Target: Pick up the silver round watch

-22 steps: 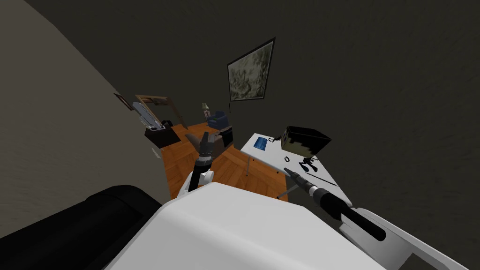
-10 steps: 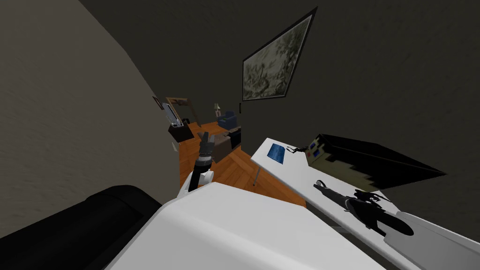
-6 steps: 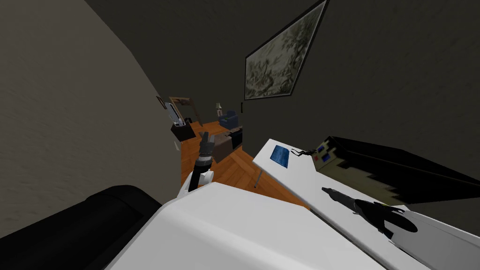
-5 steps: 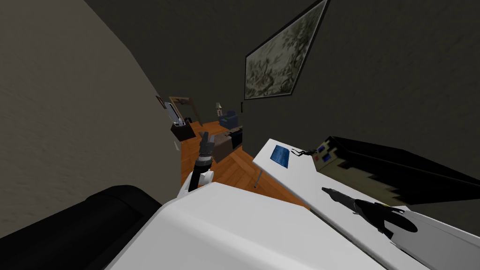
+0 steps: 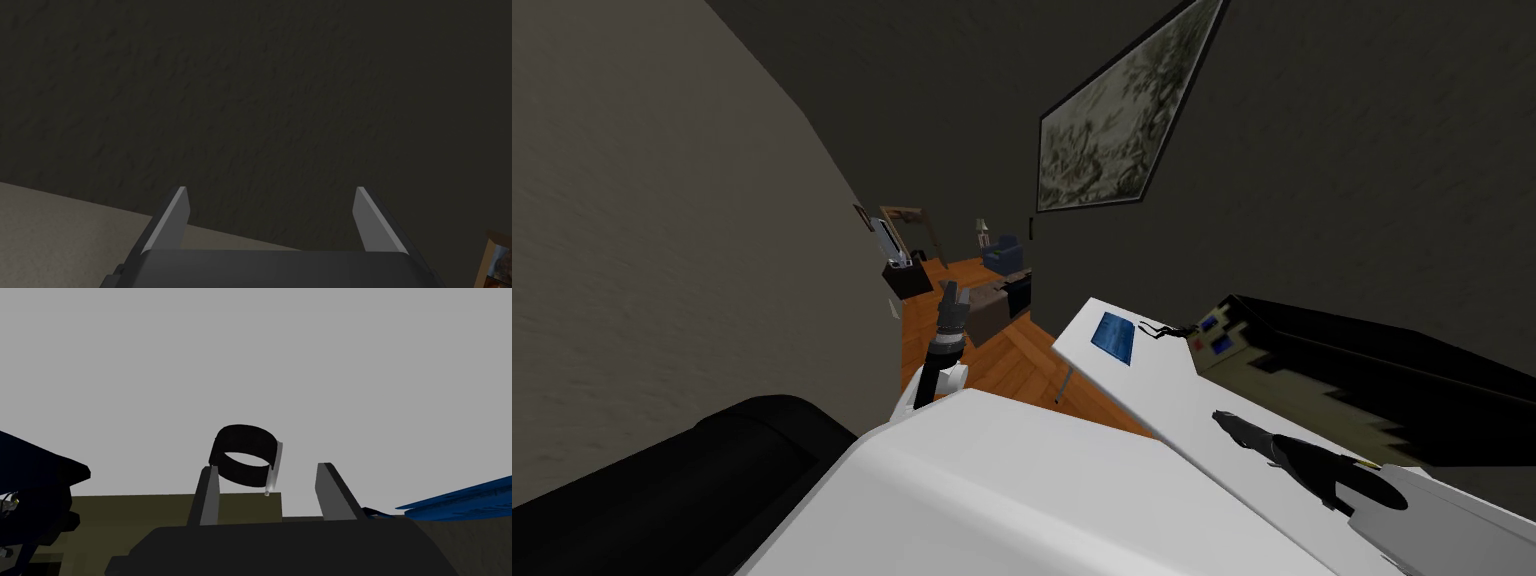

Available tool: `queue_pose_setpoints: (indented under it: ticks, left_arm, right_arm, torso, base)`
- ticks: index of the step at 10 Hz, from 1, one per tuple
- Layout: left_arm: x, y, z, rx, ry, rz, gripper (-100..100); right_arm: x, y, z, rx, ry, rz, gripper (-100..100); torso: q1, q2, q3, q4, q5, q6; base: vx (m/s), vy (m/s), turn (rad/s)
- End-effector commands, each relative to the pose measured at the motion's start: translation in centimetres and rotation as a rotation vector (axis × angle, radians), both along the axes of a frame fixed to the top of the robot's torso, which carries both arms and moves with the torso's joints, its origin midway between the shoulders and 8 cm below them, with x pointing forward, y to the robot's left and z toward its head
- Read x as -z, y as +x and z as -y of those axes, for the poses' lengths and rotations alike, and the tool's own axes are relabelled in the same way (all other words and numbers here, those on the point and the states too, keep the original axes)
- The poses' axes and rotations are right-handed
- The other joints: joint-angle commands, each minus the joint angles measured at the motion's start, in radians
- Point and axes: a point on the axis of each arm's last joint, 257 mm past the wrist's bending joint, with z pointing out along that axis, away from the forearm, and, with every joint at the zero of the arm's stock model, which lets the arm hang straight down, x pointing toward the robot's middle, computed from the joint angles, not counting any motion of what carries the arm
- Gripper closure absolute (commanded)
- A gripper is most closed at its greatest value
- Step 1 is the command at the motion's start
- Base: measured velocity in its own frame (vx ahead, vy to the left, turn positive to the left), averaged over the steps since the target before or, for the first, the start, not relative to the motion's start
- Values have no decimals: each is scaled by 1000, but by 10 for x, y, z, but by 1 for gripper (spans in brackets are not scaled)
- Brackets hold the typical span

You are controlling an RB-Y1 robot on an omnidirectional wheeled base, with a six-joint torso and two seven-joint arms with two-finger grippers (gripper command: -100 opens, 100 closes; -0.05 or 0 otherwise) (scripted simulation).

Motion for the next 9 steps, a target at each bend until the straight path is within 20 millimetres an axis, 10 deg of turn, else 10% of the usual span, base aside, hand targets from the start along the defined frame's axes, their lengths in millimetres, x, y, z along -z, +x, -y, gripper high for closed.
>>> queue_pose_setpoints:
  ticks: [1, 4, 5, 6, 8, 9]
  left_arm:
    - [0, 0, 0, 0, 0, 0, 0]
    - [0, 0, 0, 0, 0, 0, 0]
    - [0, 0, 0, 0, 0, 0, 0]
    - [0, 0, 0, 0, 0, 0, 0]
    - [0, 0, 0, 0, 0, 0, 0]
    - [0, 0, 0, 0, 0, 0, 0]
  right_arm:
    - [0, 0, 0, 0, 0, 0, 100]
    - [0, 0, -1, 5, 5, 4, 100]
    - [0, 1, -1, 5, 5, 4, 0]
    - [-9, 6, -4, -11, -1, 1, 100]
    - [-10, 7, -5, -13, 0, 2, 100]
    - [-11, 7, -5, -13, 0, 1, 0]
  torso:
    - [0, 0, 0, 0, 0, 0]
    - [0, 1, 0, -1, 0, -1]
    - [0, 1, 0, -1, 0, -1]
    - [0, 0, 0, -1, 0, -1]
    - [3, 4, 2, 0, 1, 0]
    - [2, 3, 1, 0, 1, -1]
  base:
    - [0, 0, 0]
    - [1, 0, -4]
    - [0, 0, 0]
    - [-36, 11, -110]
    - [-36, 20, -59]
    - [0, 0, 0]
